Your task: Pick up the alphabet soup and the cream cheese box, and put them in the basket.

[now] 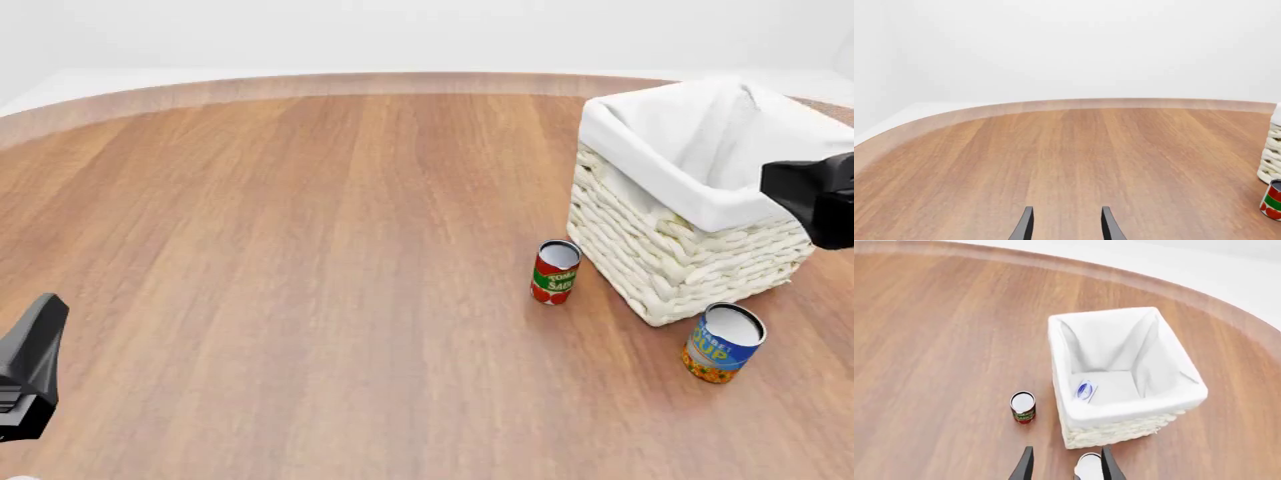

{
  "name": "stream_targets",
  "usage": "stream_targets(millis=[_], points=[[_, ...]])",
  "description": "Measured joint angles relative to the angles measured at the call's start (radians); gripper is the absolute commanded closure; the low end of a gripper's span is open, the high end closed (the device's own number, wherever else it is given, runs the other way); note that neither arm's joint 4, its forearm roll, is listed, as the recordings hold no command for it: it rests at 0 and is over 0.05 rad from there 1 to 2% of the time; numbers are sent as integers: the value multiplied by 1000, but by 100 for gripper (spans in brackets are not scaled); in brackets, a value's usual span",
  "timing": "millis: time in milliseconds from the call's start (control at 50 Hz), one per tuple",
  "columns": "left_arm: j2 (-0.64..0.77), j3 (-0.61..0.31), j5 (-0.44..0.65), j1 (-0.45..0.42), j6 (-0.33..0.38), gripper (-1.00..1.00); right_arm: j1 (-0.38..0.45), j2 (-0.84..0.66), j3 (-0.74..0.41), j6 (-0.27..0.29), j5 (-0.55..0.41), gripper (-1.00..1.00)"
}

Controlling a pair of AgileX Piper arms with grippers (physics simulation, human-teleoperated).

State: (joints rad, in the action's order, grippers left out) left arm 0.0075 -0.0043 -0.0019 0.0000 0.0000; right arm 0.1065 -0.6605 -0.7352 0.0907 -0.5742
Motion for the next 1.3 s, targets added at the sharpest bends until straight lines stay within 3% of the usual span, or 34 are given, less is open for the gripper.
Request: stream_targets(millis=[720,1300], points=[[0,0,0,0,0,-100,-4,119,89,-28,-137,-100],[0,0,0,0,0,-100,-32,141,191,-38,-153,-100]])
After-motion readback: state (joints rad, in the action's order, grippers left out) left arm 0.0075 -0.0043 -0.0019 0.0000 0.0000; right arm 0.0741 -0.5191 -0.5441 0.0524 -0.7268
